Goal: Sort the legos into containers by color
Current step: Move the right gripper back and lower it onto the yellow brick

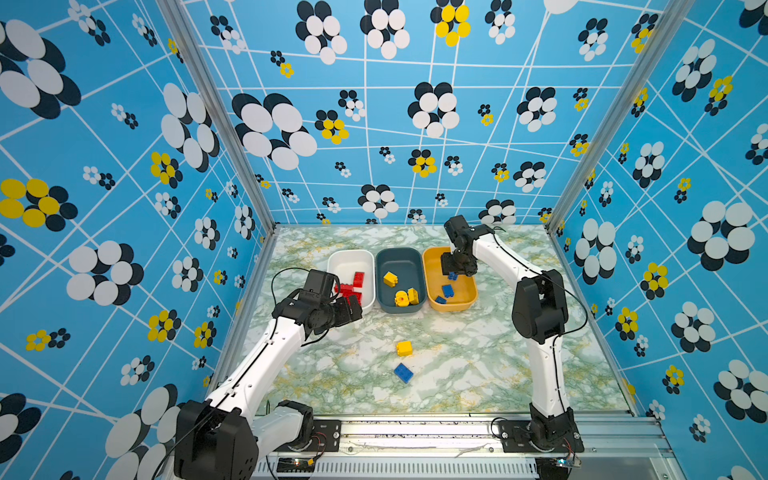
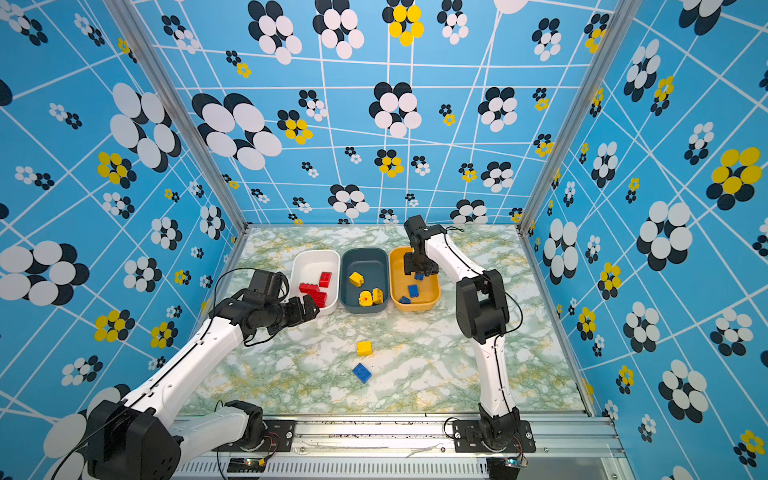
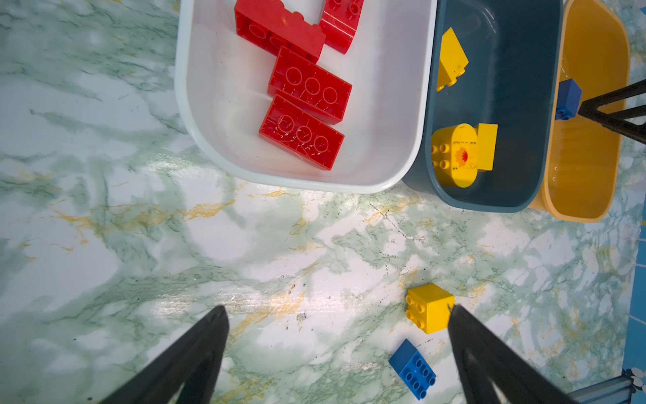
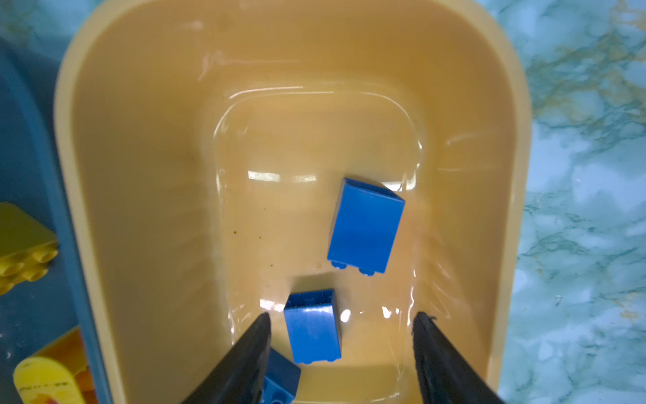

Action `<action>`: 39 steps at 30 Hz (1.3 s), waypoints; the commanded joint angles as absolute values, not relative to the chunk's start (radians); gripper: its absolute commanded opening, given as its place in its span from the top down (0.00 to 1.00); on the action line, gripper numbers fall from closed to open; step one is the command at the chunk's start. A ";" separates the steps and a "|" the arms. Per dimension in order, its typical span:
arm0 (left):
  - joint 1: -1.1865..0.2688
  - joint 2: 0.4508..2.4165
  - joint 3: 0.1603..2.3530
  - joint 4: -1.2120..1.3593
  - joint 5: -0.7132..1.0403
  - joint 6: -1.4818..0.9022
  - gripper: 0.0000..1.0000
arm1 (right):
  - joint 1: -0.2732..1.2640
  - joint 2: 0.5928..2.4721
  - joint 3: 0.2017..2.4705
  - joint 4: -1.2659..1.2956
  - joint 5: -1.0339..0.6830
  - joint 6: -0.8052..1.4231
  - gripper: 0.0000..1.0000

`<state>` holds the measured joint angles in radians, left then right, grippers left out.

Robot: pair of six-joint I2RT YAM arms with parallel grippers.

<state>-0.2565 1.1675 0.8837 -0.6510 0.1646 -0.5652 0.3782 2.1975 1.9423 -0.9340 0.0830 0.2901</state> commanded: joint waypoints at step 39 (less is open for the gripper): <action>-0.180 1.120 0.838 -0.685 0.202 -0.562 0.01 | 0.968 1.819 1.366 -0.741 0.097 0.632 0.14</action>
